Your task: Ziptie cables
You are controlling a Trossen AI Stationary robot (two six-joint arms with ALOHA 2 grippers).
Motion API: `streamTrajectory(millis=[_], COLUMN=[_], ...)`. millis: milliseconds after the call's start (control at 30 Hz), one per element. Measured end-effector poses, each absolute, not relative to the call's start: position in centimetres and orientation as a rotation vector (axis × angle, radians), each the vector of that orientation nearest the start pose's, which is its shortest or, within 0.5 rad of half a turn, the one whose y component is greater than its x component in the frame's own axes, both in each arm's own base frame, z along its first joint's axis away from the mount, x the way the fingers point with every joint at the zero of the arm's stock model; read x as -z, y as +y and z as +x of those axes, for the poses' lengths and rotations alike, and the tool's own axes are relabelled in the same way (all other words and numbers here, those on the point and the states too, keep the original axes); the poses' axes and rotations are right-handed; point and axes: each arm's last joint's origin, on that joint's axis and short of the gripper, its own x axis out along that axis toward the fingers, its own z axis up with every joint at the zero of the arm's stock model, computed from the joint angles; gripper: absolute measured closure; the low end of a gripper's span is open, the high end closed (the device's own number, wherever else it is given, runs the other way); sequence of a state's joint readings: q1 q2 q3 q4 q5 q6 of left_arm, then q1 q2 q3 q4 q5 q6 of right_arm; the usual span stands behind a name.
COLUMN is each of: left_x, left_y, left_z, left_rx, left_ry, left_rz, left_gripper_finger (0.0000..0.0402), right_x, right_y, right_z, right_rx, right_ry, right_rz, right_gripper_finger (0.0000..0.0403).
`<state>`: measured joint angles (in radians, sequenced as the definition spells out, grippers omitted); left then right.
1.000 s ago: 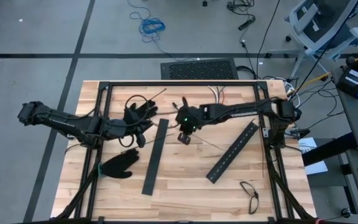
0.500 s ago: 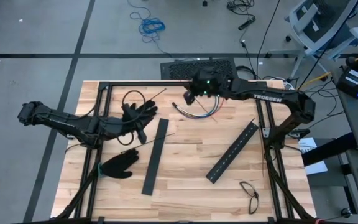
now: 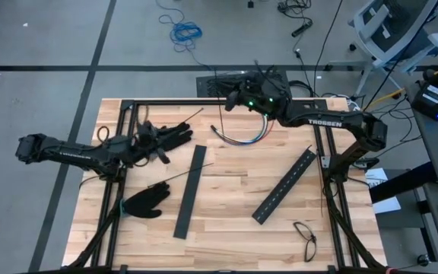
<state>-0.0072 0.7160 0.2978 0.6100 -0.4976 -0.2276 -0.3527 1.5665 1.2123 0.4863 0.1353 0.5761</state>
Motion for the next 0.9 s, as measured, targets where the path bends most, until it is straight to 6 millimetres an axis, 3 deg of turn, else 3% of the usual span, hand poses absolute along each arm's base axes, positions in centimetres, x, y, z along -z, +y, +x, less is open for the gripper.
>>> streamTrajectory(millis=[267, 400, 600, 767, 900], left_x=[-26.1, -25.3, -24.2, -22.2, -20.9], left_y=[1.5, 2.0, 2.7, 3.3, 2.9], left_z=[14.4, 14.6, 15.6, 16.4, 17.3], left_rx=[-0.389, -0.301, -0.003, -0.096, -0.149], left_ry=[-0.348, -0.293, -0.135, -0.01, 0.08], left_rz=[-0.305, -0.476, -0.865, -1.429, -1.771], left_gripper_finger=[0.0343, 0.0343, 0.0311, 0.027, 0.0259], right_x=[-29.0, -28.2, -28.6, -28.8, -29.1], right_y=[-11.2, -10.4, -10.0, -9.7, -9.2], right_z=[31.7, 31.6, 32.0, 32.0, 32.1], right_rx=[0.373, 0.347, 0.254, 0.156, 0.082], right_ry=[-0.528, -0.525, -0.466, -0.445, -0.443], right_rz=[0.678, 0.704, 0.644, 0.597, 0.53], right_gripper_finger=[0.0403, 0.0403, 0.0403, 0.0403, 0.0403])
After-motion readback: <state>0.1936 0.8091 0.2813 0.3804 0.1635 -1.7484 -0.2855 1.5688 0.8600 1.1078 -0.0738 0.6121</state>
